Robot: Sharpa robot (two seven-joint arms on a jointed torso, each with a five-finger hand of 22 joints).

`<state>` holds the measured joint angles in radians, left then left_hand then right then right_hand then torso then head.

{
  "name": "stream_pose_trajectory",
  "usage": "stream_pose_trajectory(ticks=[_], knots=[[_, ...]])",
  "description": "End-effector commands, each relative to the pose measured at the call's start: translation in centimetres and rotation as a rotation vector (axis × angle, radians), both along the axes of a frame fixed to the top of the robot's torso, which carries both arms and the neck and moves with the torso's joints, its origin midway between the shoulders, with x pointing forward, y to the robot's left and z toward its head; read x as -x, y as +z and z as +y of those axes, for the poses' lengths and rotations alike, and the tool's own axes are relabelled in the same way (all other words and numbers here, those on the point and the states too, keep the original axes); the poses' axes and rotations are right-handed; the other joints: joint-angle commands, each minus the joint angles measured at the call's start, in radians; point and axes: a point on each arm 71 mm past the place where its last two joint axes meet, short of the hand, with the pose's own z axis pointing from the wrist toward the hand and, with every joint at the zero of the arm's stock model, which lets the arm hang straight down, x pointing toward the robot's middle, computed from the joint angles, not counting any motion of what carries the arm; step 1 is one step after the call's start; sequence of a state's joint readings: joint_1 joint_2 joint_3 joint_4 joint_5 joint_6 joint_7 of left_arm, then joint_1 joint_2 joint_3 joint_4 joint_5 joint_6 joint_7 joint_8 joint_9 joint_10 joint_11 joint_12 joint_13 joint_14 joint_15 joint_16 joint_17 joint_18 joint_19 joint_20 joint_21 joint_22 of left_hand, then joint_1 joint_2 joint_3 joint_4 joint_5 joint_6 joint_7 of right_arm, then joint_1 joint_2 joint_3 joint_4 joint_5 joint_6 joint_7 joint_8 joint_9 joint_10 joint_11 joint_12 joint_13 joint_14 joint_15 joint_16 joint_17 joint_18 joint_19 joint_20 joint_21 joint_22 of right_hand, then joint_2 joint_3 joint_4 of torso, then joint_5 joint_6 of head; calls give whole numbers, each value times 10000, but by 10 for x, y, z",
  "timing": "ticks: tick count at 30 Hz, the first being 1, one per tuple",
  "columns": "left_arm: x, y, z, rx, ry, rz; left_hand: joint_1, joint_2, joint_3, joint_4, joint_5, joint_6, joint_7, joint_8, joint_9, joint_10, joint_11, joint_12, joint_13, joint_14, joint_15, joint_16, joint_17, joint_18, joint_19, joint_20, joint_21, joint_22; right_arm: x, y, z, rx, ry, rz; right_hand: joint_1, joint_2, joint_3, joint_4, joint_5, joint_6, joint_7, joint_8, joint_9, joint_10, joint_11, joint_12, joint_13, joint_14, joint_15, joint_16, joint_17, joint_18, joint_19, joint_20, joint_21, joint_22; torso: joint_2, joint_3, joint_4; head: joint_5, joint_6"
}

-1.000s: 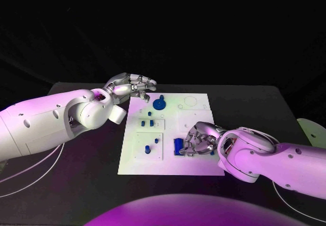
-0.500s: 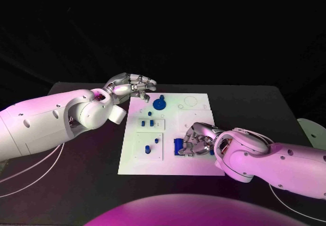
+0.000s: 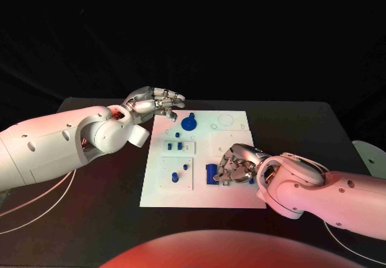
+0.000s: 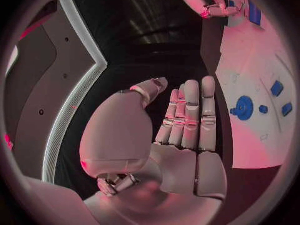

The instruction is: Assemble the parts on the task board

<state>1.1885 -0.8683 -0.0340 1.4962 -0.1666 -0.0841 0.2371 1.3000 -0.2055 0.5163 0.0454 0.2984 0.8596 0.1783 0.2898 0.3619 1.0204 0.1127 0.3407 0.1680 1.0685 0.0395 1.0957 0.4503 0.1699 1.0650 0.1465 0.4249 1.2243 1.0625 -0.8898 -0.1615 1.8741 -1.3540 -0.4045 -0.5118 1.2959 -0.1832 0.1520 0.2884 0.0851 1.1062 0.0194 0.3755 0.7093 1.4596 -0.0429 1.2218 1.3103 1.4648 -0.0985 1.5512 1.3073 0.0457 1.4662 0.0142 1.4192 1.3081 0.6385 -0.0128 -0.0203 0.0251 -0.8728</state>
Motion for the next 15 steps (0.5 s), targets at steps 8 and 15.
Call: stream_pose_trajectory(ticks=[8,15], knots=[[1,0,-2,112,-149,11,-26,80,37,-8,49,-80,-26,47,17,-85,10,53,-12,-59,17,46,-13,94,64,-18,-62,17,-6,27,-28,-726,-649,-975,-64,5,-38,12,333,-329,118,-210,-15,-35,27,-80,148,922,7,-33,1970,-109,435,-12,-66,2165,-17,-21,-13,-135,42],[1,0,-3,114,-158,15,-30,79,36,-8,48,-80,-25,49,18,-87,11,56,-13,-60,18,47,-14,94,65,-18,-64,18,-14,22,-77,910,-1223,-1178,67,-42,28,9,492,-515,216,-463,-136,-105,104,-222,63,913,69,-48,1935,-107,423,41,-88,2159,-47,-66,-32,-307,69]])
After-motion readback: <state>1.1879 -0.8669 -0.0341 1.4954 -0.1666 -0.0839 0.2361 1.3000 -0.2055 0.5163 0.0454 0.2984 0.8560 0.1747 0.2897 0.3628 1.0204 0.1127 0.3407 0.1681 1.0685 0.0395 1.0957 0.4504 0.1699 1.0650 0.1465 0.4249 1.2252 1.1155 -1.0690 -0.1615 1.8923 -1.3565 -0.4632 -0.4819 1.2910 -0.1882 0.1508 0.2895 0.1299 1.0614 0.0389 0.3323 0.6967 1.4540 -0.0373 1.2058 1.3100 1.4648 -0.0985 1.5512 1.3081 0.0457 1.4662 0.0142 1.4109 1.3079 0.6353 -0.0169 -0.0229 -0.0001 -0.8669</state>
